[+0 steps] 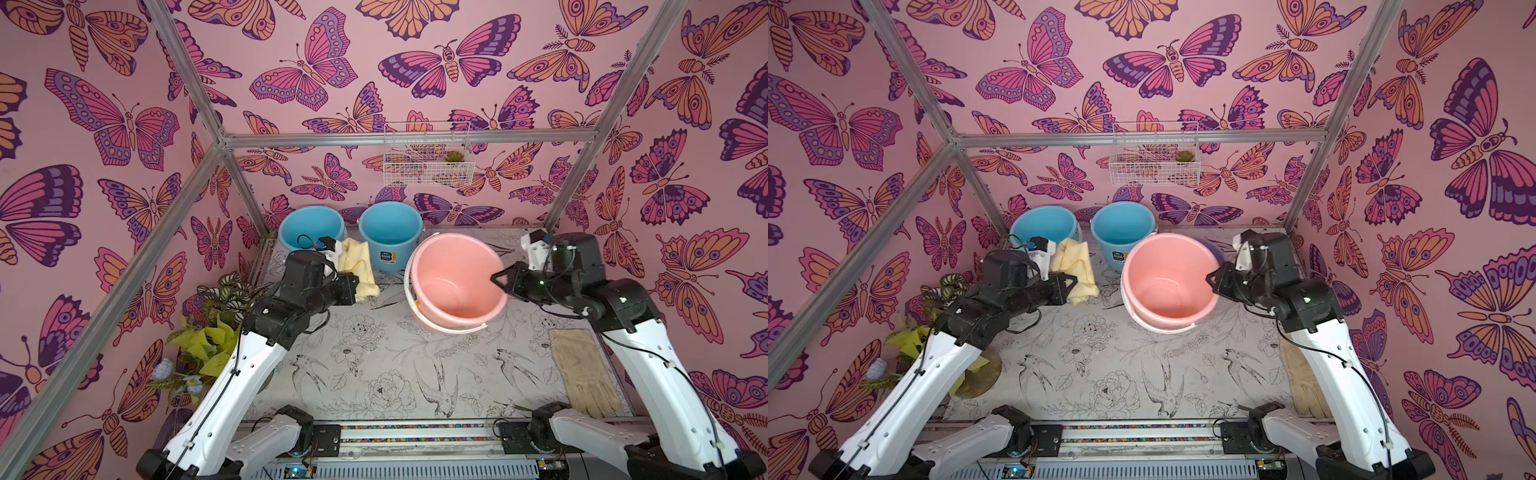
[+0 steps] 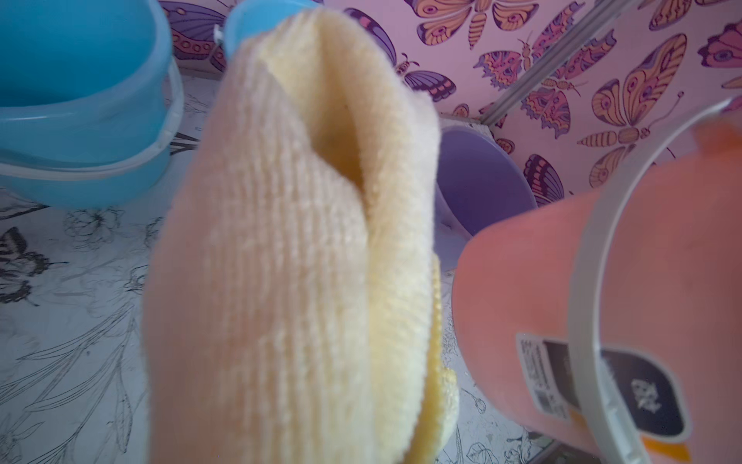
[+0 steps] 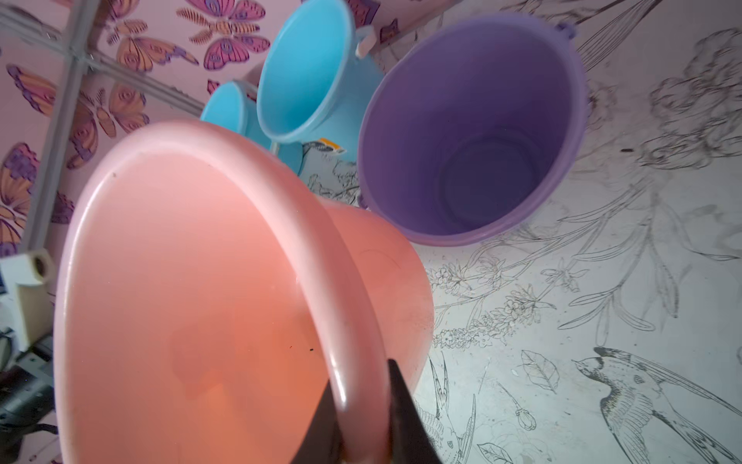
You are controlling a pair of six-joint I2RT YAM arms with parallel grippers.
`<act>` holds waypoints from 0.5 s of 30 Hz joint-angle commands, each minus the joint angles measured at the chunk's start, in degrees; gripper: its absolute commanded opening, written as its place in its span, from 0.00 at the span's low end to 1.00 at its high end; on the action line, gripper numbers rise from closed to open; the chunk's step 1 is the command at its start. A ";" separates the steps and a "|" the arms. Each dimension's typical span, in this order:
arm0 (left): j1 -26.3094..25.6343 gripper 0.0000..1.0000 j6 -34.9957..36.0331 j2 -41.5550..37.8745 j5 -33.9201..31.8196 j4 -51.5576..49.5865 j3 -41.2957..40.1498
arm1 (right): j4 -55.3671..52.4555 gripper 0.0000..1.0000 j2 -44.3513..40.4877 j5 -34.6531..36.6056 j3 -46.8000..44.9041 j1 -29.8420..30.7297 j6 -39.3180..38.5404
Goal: Wipe the inside of the bucket with a cloth
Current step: Place the bucket at the center of the board.
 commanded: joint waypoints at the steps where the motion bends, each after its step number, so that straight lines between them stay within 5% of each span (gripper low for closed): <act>1: 3.31 0.00 -1.04 -2.47 -3.44 -5.75 0.37 | 7.46 0.00 3.26 6.72 -1.45 6.01 3.35; 7: 6.45 0.00 -0.82 -5.95 -2.48 -8.54 1.52 | 15.34 0.00 10.32 11.58 -4.85 13.34 4.47; 15: 6.44 0.00 -2.26 -6.49 0.47 -9.20 0.38 | 16.59 0.00 13.77 17.41 -10.03 13.23 3.43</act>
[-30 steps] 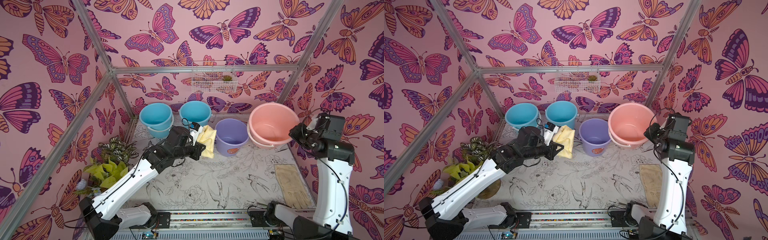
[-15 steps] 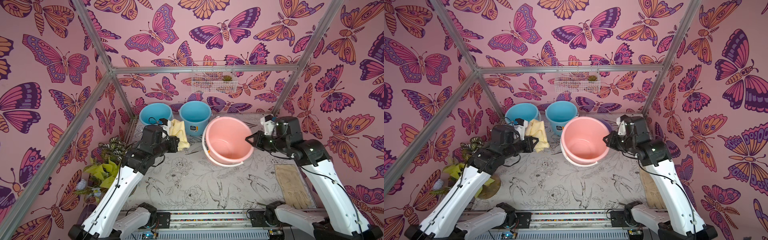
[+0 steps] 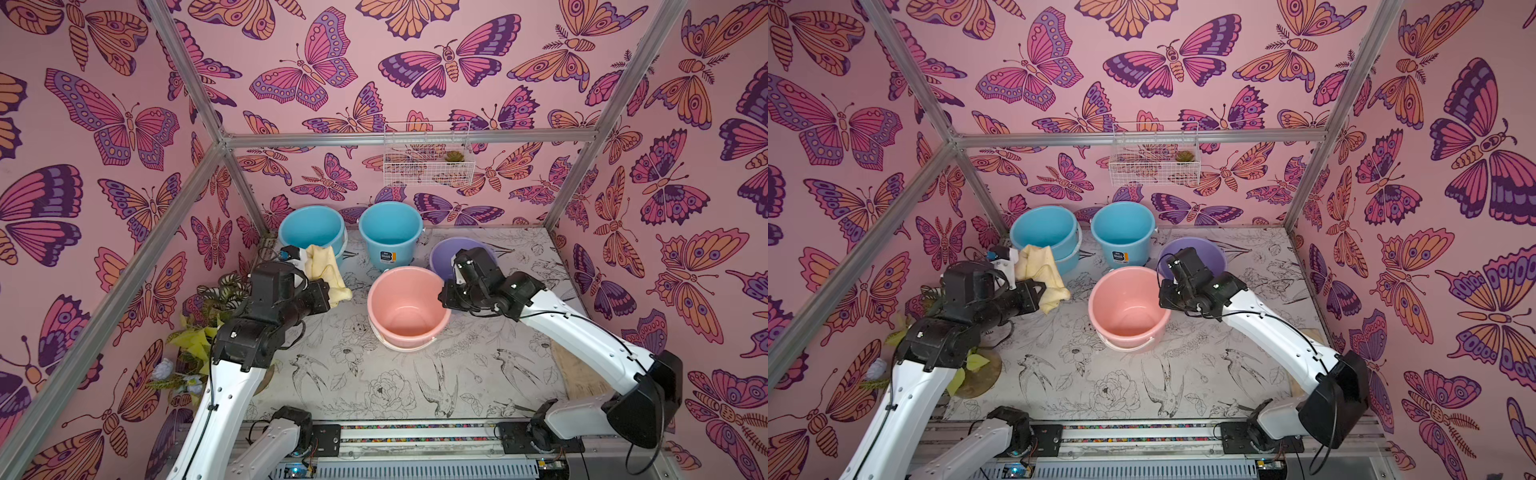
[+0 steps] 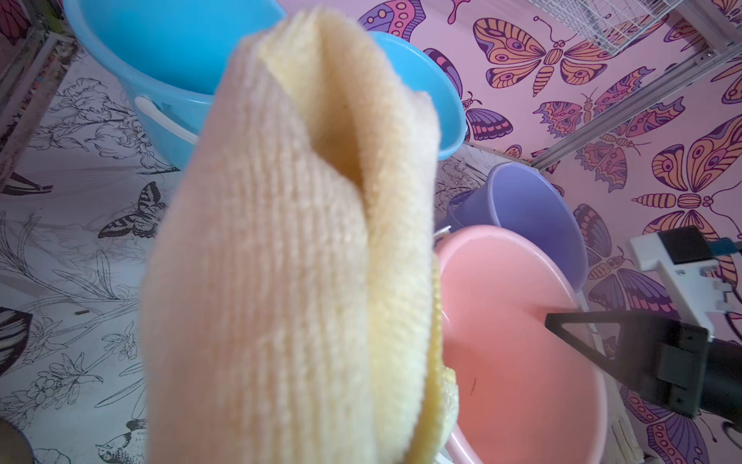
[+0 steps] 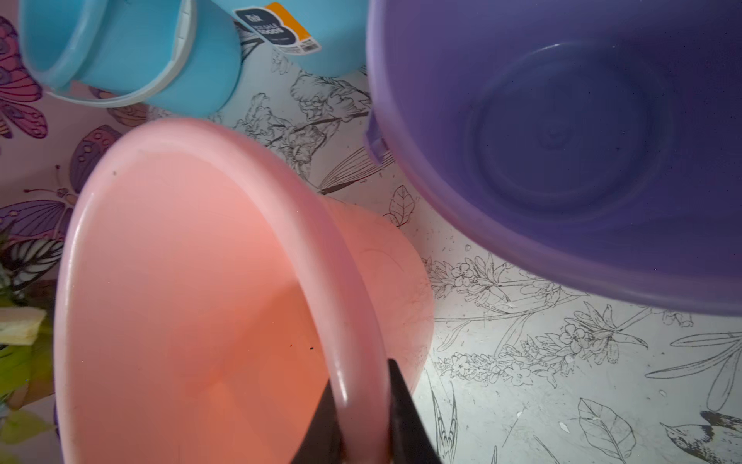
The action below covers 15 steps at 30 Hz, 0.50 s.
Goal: Wipe the inside of the bucket with a cloth
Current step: Place the bucket at the center of the board.
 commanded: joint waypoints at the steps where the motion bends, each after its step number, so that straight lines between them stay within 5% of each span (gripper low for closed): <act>1: 0.43 0.00 -0.93 -0.29 1.58 -1.28 -0.28 | 1.96 0.00 -1.52 5.69 -0.74 -0.78 -0.54; 15: 0.33 0.00 -1.73 3.23 4.06 1.00 -0.77 | 8.27 0.00 -4.92 11.36 -7.04 -11.27 0.35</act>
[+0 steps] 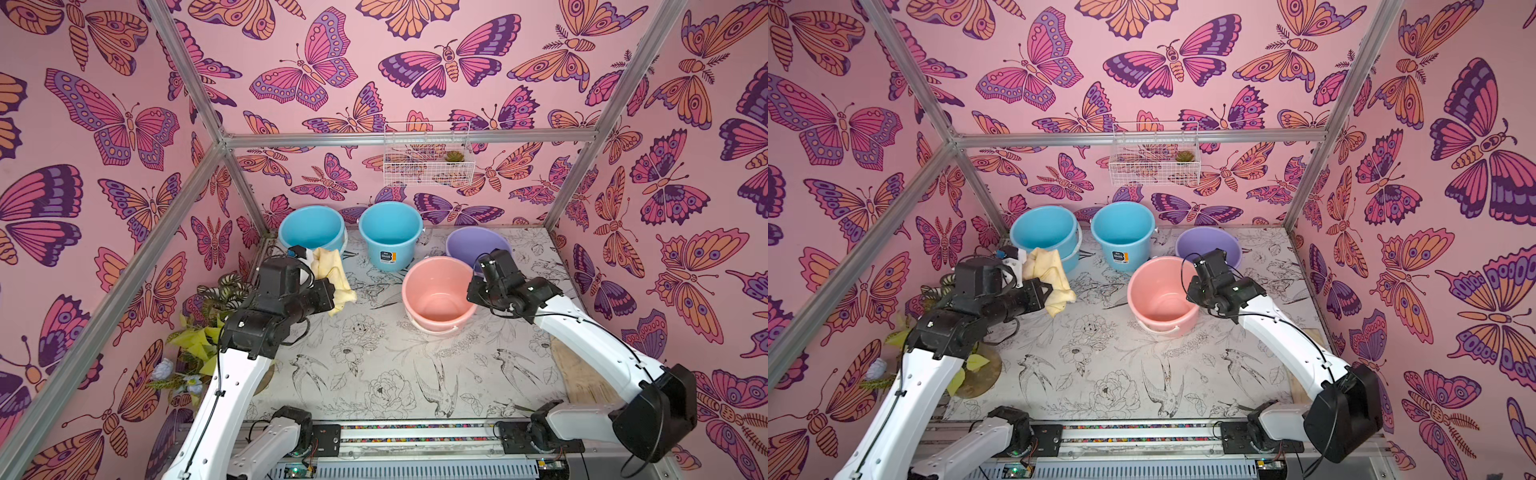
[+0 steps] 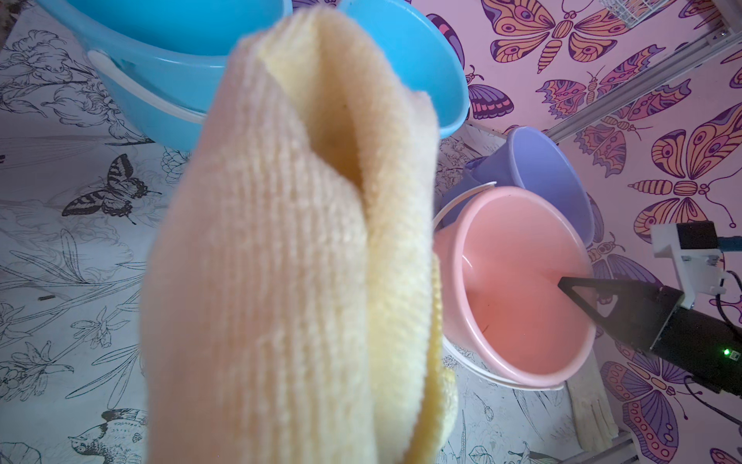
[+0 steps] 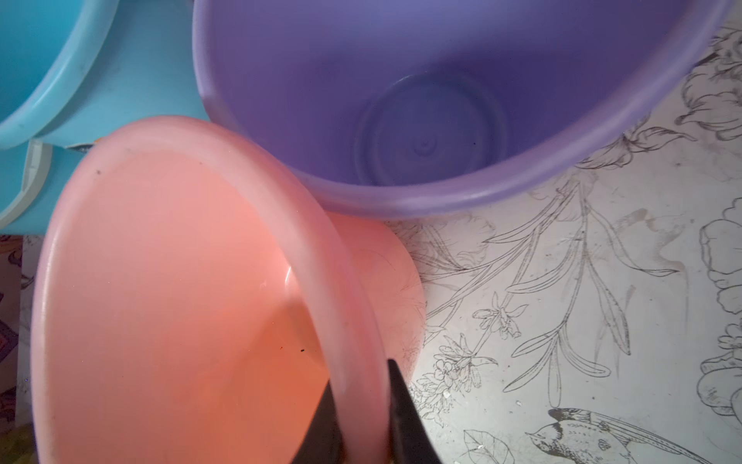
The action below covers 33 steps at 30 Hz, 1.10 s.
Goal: Wipe the inside of the bucket with a cloth
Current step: Place the bucket at the center of the board.
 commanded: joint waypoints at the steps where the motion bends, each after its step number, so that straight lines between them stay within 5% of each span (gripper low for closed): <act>1: 0.38 0.00 -0.62 -0.05 1.40 0.88 -0.78 | 4.53 0.00 0.85 0.55 0.81 -0.39 1.18; 10: 0.36 0.00 -0.67 0.45 3.77 0.84 -0.03 | 4.77 0.00 5.13 -13.44 3.51 3.21 4.34; 15: 0.19 0.00 -0.87 1.70 5.04 1.08 1.09 | 2.89 0.00 5.42 -12.67 4.41 7.16 6.58; 24: -1.92 0.00 -1.16 4.29 7.88 2.57 2.62 | 4.29 0.28 4.99 -12.67 0.92 10.14 11.15; 33: -8.16 0.00 0.21 5.62 8.50 4.90 4.53 | -3.72 0.51 0.58 -5.67 5.20 10.07 6.77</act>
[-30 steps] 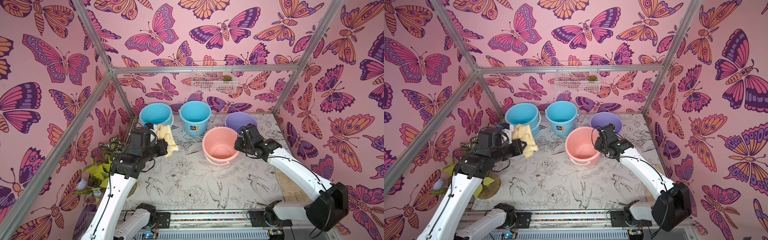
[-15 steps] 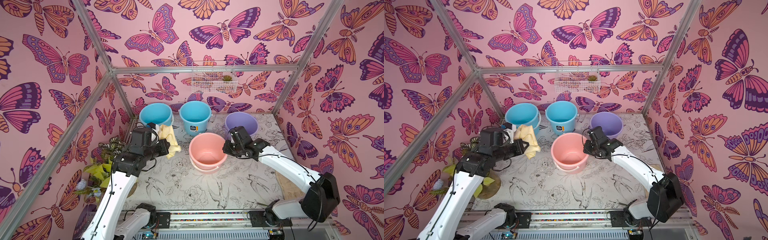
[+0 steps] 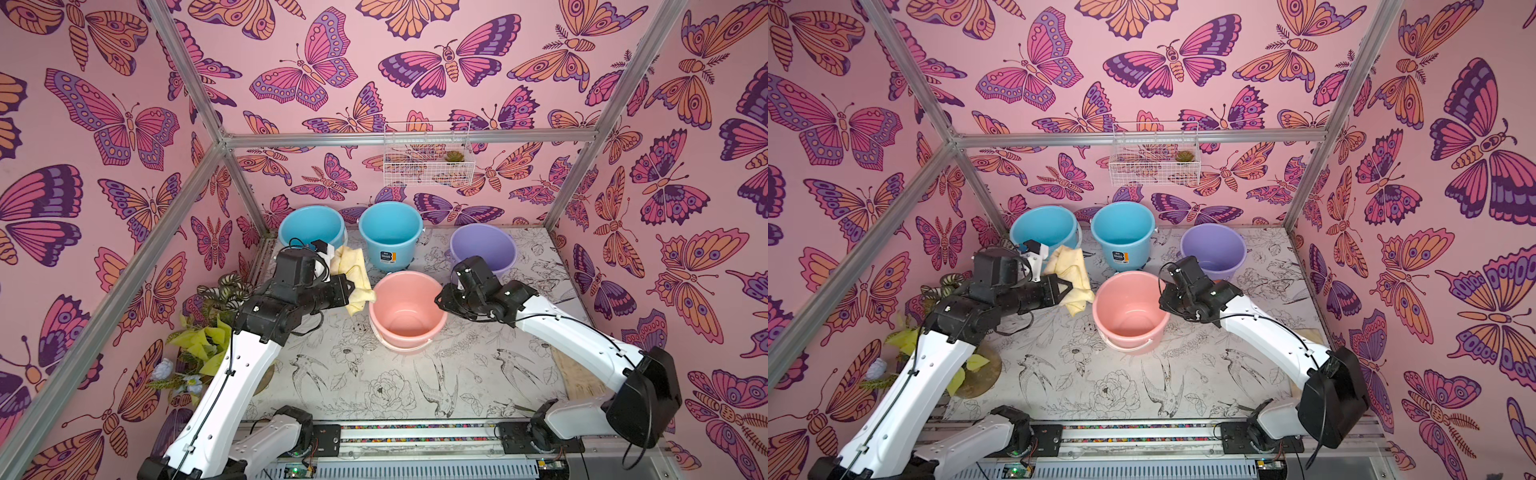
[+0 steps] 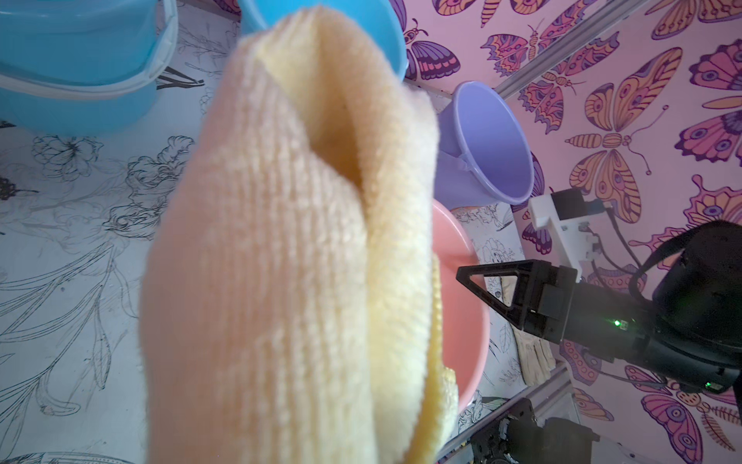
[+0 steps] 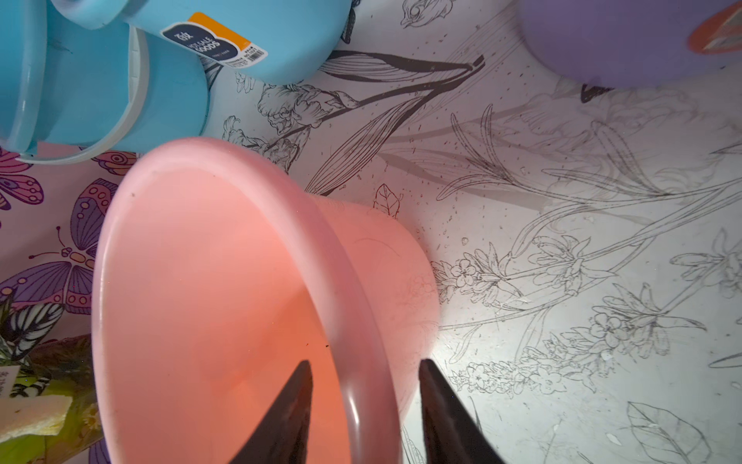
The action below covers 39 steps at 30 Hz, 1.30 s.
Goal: Wipe the inside of the bucket with a cloth
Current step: Place the bucket at the center of the board, then adjust the cleaning item.
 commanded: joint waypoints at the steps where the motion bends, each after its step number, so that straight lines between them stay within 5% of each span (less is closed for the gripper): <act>1: -2.37 0.00 1.46 0.62 1.76 2.77 1.88 | -6.42 0.56 -3.47 5.42 4.56 0.18 -3.56; 6: -5.50 0.00 2.33 0.97 5.54 6.15 2.90 | -8.98 0.61 -6.96 4.78 10.01 0.17 -9.31; 10: -8.35 0.00 2.85 1.56 11.35 11.16 2.87 | 1.65 0.64 -11.74 -7.23 8.76 0.19 -14.94; 17: -13.50 0.00 2.23 3.60 19.58 19.71 3.42 | 25.96 0.96 -16.01 -26.77 4.54 0.32 -8.72; 24: -15.66 0.00 -2.09 4.91 25.97 28.96 3.47 | 36.44 0.98 -15.67 -35.98 2.98 0.95 -5.89; 32: -17.79 0.00 -2.83 5.78 28.58 30.80 4.25 | 35.65 0.85 -15.85 -34.28 1.74 1.31 -7.26; 36: -18.15 0.00 -3.14 6.24 29.02 30.86 4.15 | 39.32 0.49 -15.66 -35.50 1.04 1.40 -5.23; 39: -18.10 0.00 -3.07 6.02 28.46 30.91 3.71 | 39.94 0.37 -15.70 -34.72 0.76 1.49 -4.67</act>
